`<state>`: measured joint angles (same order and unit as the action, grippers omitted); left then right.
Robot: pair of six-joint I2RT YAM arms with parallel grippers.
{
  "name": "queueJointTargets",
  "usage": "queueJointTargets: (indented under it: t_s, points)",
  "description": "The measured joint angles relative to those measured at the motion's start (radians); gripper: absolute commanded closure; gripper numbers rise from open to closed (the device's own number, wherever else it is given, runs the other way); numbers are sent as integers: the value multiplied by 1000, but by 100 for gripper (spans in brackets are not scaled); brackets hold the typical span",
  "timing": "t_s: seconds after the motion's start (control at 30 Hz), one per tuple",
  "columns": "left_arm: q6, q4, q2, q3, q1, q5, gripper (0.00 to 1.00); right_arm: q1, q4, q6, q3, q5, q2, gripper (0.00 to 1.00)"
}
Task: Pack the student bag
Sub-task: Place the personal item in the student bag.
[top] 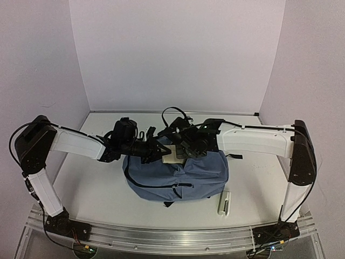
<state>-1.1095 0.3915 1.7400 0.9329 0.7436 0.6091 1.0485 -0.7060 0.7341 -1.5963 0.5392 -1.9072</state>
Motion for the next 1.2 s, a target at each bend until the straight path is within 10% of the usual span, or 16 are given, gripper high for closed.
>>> queueJointTargets:
  t_s: [0.5,1.2]
  points:
    - [114,-185,30,81,42,-165,43,-1,44,4,27,-9,10,100]
    - [195,-332,-6,115,99,-201,78,-1,82,3,61,-13,21,100]
